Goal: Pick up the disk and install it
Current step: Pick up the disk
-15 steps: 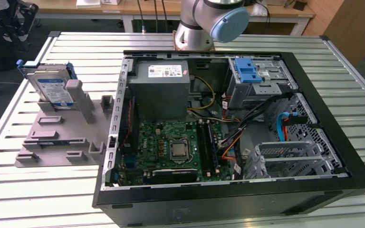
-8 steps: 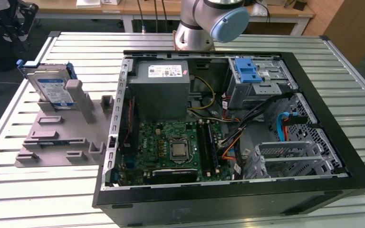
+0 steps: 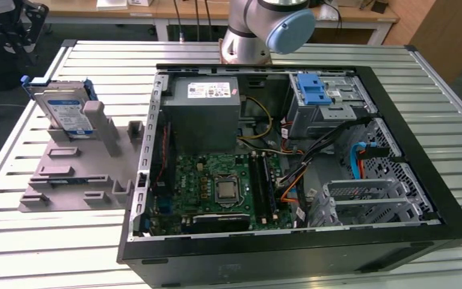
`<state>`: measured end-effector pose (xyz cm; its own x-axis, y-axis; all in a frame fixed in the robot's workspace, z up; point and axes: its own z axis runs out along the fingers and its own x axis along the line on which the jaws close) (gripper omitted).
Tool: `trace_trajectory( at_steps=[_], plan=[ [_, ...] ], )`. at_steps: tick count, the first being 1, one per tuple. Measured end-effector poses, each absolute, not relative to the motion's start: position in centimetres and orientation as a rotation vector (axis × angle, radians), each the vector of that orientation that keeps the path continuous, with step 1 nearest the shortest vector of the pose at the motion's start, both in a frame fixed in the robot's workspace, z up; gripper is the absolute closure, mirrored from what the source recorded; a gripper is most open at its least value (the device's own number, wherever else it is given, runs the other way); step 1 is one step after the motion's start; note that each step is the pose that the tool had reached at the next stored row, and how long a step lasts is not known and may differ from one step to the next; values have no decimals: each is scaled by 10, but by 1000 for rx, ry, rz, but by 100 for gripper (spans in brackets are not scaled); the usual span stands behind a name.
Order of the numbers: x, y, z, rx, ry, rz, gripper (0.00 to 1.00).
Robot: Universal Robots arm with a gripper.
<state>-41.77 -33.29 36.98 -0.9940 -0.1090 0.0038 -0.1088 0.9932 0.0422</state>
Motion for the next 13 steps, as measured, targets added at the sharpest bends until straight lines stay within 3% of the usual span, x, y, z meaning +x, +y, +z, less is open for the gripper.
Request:
trace_trajectory(
  at_steps=[13],
  plan=[
    [-418,-333,369,401,-3106,-65,89]
  ],
)
